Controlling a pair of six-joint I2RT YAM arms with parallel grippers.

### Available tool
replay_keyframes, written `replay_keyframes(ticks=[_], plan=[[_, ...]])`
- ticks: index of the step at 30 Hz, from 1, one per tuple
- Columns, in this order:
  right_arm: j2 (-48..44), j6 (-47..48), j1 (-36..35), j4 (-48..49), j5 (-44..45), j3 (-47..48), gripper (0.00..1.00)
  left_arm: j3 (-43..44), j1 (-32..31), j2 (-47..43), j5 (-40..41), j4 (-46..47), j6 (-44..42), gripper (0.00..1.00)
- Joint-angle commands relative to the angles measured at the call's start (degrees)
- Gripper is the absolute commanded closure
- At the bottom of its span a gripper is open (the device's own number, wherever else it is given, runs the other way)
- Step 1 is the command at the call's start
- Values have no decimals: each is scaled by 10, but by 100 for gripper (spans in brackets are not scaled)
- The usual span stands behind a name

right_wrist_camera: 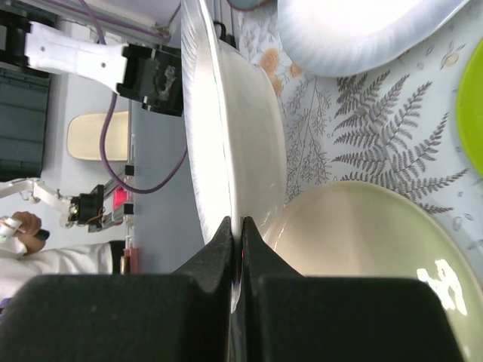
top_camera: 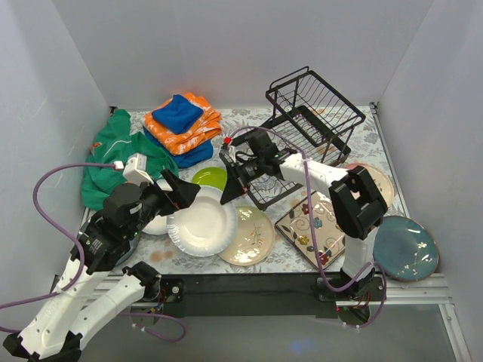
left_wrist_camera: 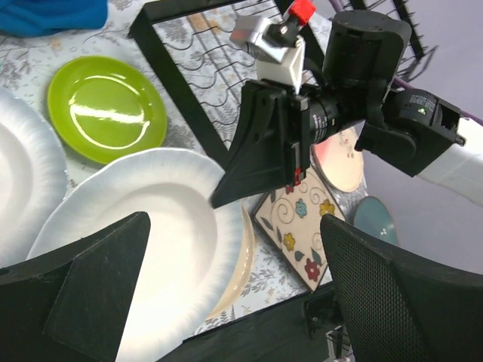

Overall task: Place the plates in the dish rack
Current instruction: Pass the plate from the right arm to the left

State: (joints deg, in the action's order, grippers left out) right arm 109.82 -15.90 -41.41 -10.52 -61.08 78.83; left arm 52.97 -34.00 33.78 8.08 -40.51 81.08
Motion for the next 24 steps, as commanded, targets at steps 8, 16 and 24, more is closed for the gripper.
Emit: replay_keyframes(ticks=[8, 16, 24], plan=[[-166, 57, 82, -58, -78, 3, 99, 5, -2, -18, -52, 66, -13, 5], [-235, 56, 147, -64, -91, -33, 99, -30, -3, -8, -64, 108, 13, 5], [-296, 3, 170, -37, -75, -118, 99, -62, -3, 38, -114, 112, 29, 7]])
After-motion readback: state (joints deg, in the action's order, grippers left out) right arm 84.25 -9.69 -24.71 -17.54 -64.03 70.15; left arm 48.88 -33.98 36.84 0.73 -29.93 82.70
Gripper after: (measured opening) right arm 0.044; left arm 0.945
